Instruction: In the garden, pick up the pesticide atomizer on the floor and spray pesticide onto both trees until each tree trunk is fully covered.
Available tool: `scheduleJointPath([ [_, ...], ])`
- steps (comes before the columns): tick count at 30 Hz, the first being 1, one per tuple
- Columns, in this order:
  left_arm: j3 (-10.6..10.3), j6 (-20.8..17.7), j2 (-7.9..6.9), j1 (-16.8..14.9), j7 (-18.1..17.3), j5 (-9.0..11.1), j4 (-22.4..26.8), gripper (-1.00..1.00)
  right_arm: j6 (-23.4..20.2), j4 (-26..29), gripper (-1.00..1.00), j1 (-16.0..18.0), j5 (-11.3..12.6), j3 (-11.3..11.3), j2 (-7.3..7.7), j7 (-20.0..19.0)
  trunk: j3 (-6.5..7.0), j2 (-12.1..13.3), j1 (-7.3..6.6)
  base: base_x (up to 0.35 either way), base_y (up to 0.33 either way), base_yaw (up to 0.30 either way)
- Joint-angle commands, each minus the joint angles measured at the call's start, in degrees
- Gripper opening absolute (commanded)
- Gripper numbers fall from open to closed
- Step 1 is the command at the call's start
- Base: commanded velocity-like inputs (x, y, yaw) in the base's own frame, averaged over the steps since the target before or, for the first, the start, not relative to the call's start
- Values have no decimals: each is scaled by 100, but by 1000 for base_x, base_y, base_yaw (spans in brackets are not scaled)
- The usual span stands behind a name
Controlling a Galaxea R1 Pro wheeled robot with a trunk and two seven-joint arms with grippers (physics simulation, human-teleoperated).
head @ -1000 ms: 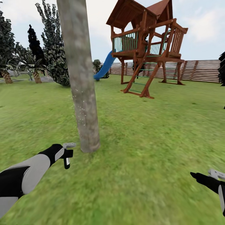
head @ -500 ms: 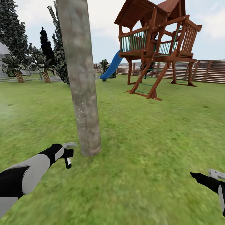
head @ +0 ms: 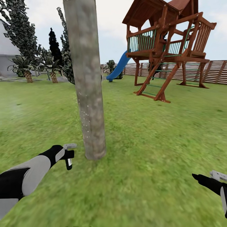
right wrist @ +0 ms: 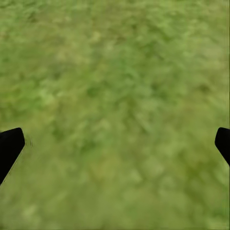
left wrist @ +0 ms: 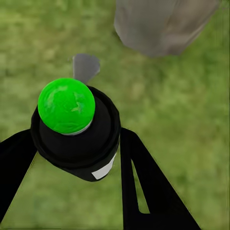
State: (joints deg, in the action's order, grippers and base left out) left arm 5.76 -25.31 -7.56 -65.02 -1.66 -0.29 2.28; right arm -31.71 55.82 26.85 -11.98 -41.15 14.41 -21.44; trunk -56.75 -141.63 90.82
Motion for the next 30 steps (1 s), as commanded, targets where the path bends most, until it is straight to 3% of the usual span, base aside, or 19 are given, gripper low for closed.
scheduleJointPath([
  [1,39,-34,0,-2,-10,-6,10,-100,-19,8,100,5,-59,-16,-1,-53,-6,-2,-1,5,-1,249],
  [8,39,-35,8,-2,-10,-6,6,-100,-19,8,100,5,-59,-16,-2,-53,-6,-2,-1,0,-51,120],
  [13,39,-35,68,-2,-2,-6,1,-100,-19,8,100,5,-59,-16,-5,-53,-6,-2,-1,0,-291,45],
  [30,39,-35,86,-2,-6,-6,1,-100,-19,8,100,5,-59,-16,-5,-53,-6,-2,-1,0,-306,219],
])
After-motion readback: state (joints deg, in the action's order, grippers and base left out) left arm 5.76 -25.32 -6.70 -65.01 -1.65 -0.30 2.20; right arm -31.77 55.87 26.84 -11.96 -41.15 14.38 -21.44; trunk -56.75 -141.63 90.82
